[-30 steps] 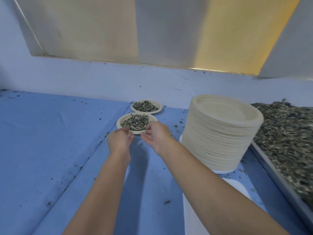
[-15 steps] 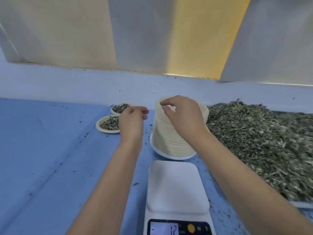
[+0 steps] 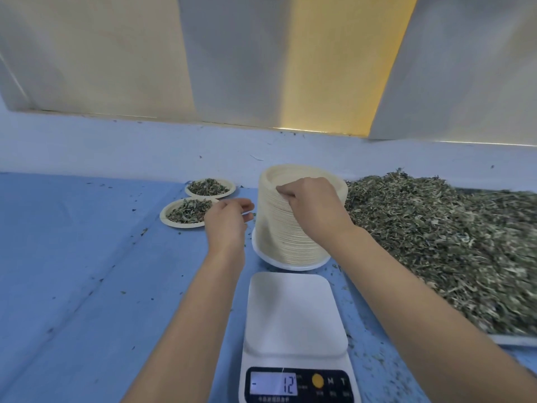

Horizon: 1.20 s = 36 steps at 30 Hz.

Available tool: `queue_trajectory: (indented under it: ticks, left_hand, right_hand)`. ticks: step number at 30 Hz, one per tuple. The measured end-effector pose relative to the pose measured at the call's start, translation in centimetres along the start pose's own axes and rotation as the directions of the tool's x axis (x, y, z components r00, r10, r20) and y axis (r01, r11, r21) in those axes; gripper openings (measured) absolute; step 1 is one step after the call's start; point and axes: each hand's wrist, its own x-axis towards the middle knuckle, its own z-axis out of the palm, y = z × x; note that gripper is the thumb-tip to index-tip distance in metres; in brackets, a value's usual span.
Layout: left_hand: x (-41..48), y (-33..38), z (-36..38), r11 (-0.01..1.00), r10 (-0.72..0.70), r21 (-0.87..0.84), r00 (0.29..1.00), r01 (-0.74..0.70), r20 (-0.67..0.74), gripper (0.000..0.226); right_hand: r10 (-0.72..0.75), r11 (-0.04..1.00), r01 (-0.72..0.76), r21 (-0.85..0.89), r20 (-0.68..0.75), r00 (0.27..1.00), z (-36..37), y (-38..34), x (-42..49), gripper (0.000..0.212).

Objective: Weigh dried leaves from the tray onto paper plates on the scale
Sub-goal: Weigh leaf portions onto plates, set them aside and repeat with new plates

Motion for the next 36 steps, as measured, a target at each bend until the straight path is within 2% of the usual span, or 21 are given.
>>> queue_trajectory:
  ticks: [3,8,12,15,18,20,22,24,26,28,29,31,34,36]
  left_hand:
    - [-0.2,0.1,0.2,1.0,-0.003,0.005,1.0,0.003,0.008,0.025]
    - [-0.6,0.4,0.6,1.0,0.016,0.0,0.999,-0.016,0.028,0.026]
    - [-1.0,1.0,0.7,0.996,0.084,0.011,0.993,-0.086,0.087,0.019]
    - [-1.2,1.6,0.7,0.99,0.134,0.028,0.982,-0.139,0.134,0.02]
    - [-1.7,2.1,0.4,0.976,0.193,0.081,0.974,-0.203,0.117,0.014]
    - [-2.1,2.1,0.0,0.971,0.212,0.089,0.972,-0.221,0.097,0.011]
    - [-2.7,2.0,-0.5,0.969,0.219,0.096,0.971,-0.228,0.097,0.01]
    - [-3.4,1.7,-1.3,0.957,0.24,0.138,0.963,-0.256,0.12,0.018]
    - [-4.3,1.2,-2.1,0.942,0.261,0.17,0.95,-0.289,0.169,0.036]
    - [-5.2,0.7,-3.0,0.931,0.264,0.198,0.941,-0.306,0.211,0.048]
    - [-5.6,0.4,-3.4,0.923,0.266,0.223,0.938,-0.314,0.223,0.046]
    - [-6.3,-0.4,-4.4,0.895,0.28,0.29,0.933,-0.338,0.223,0.036]
    - [-7.2,-2.2,-6.0,0.838,0.358,0.376,0.918,-0.396,0.171,0.025]
    - [-7.5,-3.5,-6.7,0.832,0.396,0.372,0.91,-0.411,0.118,0.028]
  right_hand:
    - [-0.012,1.0,0.012,-0.006,-0.031,0.999,0.2,0.2,0.1,0.034]
    - [-0.068,0.997,0.075,0.028,-0.2,0.977,0.4,0.9,0.1,0.048]
    - [-0.164,0.976,0.197,0.092,-0.278,0.946,0.1,0.4,-1.1,0.043]
    - [-0.281,0.933,0.344,0.103,-0.387,0.878,0.2,-0.5,-3.1,0.035]
    - [-0.333,0.897,0.428,0.106,-0.473,0.816,0.5,-1.0,-5.0,0.031]
    - [-0.334,0.891,0.439,0.118,-0.487,0.807,0.5,-1.2,-6.0,0.027]
    - [-0.194,0.916,0.327,0.233,-0.457,0.868,0.2,-1.7,-6.8,0.03]
    - [0.073,0.877,0.141,0.459,-0.417,0.906,-0.4,-2.0,-7.3,0.045]
    - [0.336,0.714,-0.047,0.698,-0.284,0.898,-1.2,-1.6,-7.8,0.051]
    - [0.497,0.478,-0.169,0.862,-0.107,0.861,-1.5,-0.9,-8.3,0.048]
    - [0.53,0.396,-0.194,0.898,-0.051,0.847,-1.5,-0.6,-8.7,0.046]
    - [0.558,0.311,-0.213,0.926,0.003,0.83,-1.1,0.0,-9.8,0.042]
    - [0.595,0.226,-0.246,0.943,0.067,0.801,0.1,0.6,-11.5,0.035]
    - [0.604,0.206,-0.289,0.935,0.111,0.789,1.2,0.8,-12.3,0.033]
